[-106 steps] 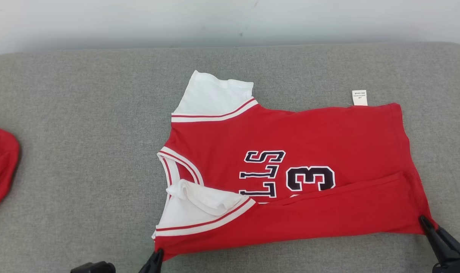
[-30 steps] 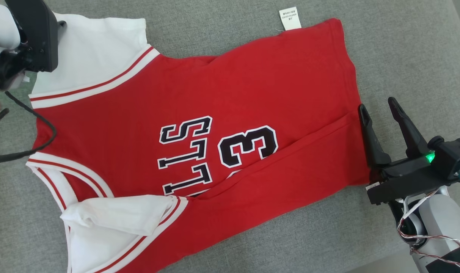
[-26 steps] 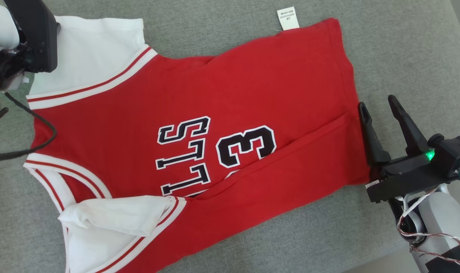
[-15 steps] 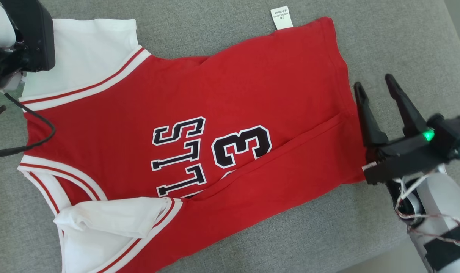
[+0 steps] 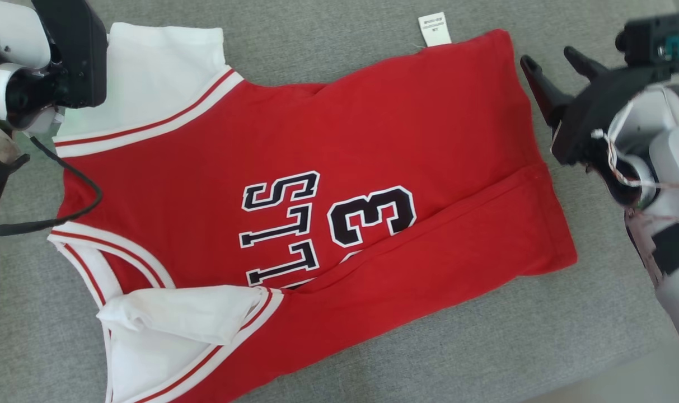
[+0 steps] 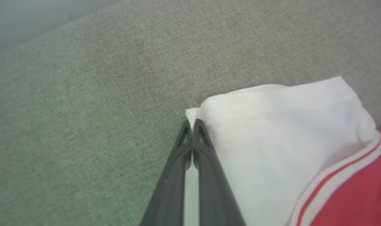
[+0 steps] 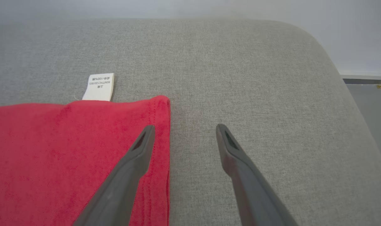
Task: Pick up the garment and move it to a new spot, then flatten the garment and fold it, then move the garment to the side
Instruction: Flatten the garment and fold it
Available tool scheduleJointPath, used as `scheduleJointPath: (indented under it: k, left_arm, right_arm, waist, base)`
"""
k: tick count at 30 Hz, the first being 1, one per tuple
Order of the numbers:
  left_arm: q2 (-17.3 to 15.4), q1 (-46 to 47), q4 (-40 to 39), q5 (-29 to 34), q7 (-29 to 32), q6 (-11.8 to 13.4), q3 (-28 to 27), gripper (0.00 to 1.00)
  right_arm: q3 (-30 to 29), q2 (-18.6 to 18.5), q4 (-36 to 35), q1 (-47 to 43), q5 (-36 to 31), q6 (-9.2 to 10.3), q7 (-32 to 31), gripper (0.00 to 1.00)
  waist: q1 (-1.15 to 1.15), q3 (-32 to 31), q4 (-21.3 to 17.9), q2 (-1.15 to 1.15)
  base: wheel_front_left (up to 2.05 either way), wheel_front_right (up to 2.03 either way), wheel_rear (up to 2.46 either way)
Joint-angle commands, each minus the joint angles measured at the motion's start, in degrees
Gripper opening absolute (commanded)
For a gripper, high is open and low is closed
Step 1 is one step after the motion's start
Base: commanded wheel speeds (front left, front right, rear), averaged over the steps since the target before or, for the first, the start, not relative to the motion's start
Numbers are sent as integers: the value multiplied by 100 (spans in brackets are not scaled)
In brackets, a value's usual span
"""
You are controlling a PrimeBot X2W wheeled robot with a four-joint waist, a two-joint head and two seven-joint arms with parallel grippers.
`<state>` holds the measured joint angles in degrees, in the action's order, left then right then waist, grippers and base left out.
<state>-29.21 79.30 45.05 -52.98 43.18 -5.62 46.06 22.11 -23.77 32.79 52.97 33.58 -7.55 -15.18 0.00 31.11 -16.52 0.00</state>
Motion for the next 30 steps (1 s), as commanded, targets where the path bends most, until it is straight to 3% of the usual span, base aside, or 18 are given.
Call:
scheduleJointPath:
  k: [1,14,15,16,18,20,21,23,24,30]
  left_arm:
    - [13,29,-34,-24,-18,-26,20,0]
    - [64,85,-198,36,5,-68,150,0]
    - [66,83,-203,41,-10,-69,156,0]
    - [67,79,-206,44,-17,-70,163,0]
    - [67,62,-207,45,-19,-71,177,0]
    - [77,37,-208,40,-16,-73,189,0]
    - [91,28,-204,41,-23,-73,200,0]
    - [107,33,-199,39,-30,-75,209,0]
    - [115,47,-207,47,-57,-77,212,0]
    - [106,108,-254,68,-241,-91,221,0]
  right_arm:
    - [-26,116,162,217,-69,14,-175,100]
    - [-8,534,1406,1091,-318,14,-393,100]
    - [25,543,1463,1128,-291,14,-397,96]
    - [52,553,1523,1169,-272,14,-392,77]
    - [118,575,1631,1233,-269,14,-416,49]
    - [162,585,1729,1323,-253,14,-416,46]
    - [214,594,1817,1379,-257,14,-414,38]
    - [269,603,1904,1425,-240,14,-433,4]
    - [310,597,1944,1451,-245,14,-447,0]
    - [386,563,2087,1561,-184,14,-341,0]
  waist:
    - [0,29,51,0]
    - [0,137,229,0]
    - [0,138,240,0]
    - [0,138,249,0]
    - [0,132,262,0]
    - [0,121,277,0]
    - [0,113,289,0]
    - [0,106,307,0]
    - [0,105,319,0]
    - [0,104,380,0]
  base:
    - [0,0,0]
    - [0,0,0]
    - [0,0,0]
    - [0,0,0]
    - [0,0,0]
    - [0,0,0]
    - [0,0,0]
    - [0,0,0]
    - [0,0,0]
    - [0,0,0]
